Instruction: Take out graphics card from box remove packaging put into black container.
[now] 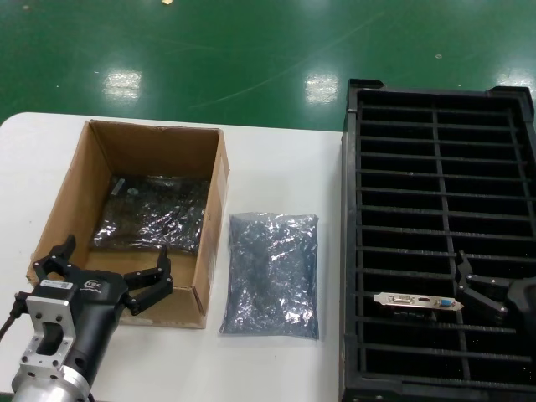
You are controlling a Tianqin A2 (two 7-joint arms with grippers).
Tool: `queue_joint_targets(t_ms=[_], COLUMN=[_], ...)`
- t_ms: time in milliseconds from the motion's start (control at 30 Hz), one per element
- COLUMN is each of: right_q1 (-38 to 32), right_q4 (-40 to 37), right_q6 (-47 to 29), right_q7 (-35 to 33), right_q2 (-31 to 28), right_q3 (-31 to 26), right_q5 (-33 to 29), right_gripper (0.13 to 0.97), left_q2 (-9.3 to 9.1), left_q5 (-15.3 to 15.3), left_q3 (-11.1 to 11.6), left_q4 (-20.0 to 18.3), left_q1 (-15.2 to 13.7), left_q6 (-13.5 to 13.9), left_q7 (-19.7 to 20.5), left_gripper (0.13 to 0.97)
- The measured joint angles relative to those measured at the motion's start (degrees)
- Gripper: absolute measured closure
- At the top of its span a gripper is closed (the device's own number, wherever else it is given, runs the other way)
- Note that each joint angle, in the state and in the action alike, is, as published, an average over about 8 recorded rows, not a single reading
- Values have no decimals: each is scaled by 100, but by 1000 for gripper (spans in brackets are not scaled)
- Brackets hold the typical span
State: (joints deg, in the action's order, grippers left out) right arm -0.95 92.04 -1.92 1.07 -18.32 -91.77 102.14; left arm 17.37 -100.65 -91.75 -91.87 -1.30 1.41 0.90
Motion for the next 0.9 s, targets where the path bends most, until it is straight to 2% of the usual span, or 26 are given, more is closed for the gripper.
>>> queue_joint_targets(t_ms=[900], right_q1=[0], right_q4=[0], right_q6=[0], right_q7=[0], right_q2=[0], right_q3=[0], right_q5=[0], right_gripper=[129], left_q2=[0], left_q5=[0], left_q3=[0], left_q4=[0], left_q1=[0], left_q6=[0], left_q7=[0], left_gripper=[132])
